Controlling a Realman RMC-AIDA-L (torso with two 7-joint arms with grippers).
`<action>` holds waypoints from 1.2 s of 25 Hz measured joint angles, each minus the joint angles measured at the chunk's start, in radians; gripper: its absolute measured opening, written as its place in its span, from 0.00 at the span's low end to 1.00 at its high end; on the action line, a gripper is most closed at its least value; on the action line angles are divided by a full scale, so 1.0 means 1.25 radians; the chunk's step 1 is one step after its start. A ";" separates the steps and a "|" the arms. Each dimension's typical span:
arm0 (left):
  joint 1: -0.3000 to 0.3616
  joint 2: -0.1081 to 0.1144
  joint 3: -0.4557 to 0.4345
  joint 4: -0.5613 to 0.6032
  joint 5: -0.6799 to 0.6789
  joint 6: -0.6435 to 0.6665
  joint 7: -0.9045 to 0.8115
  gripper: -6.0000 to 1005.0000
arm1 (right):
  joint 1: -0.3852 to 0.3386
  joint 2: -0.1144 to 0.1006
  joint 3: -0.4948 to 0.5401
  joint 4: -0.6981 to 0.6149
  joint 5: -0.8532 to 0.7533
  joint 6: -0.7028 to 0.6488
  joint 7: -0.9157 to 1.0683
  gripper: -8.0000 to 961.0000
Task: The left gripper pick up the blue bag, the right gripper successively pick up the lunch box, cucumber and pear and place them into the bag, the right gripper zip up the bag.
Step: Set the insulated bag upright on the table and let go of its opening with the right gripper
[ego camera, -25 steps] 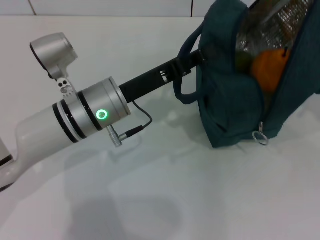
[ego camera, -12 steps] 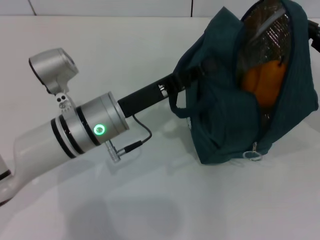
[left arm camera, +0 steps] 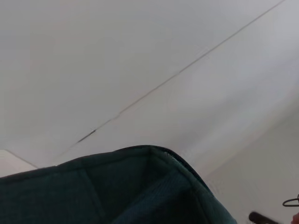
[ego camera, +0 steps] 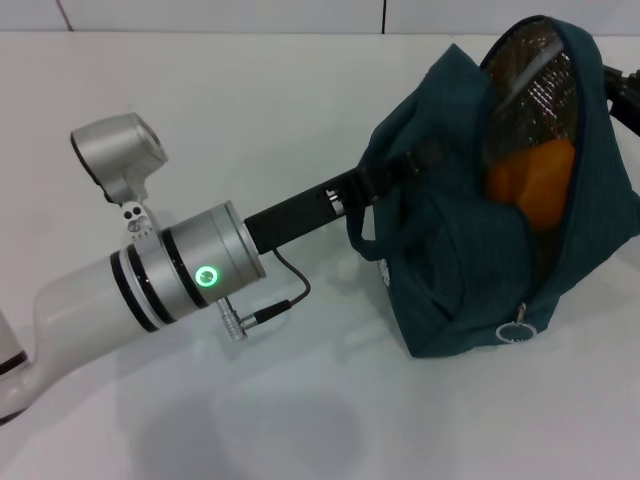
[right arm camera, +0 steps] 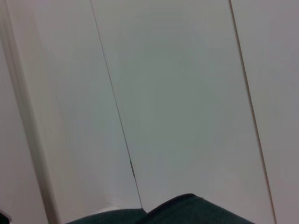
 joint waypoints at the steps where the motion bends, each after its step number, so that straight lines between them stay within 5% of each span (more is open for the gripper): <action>1: -0.002 0.000 0.002 -0.001 -0.001 -0.002 0.001 0.05 | 0.000 0.001 0.000 0.002 0.000 0.004 -0.001 0.08; 24: 0.000 -0.001 0.005 -0.011 -0.029 -0.026 0.013 0.05 | 0.020 0.008 -0.037 0.003 -0.010 0.016 0.000 0.11; 30: 0.005 0.000 0.003 -0.019 -0.038 -0.026 0.015 0.05 | 0.014 0.002 -0.027 0.001 -0.001 0.003 0.002 0.36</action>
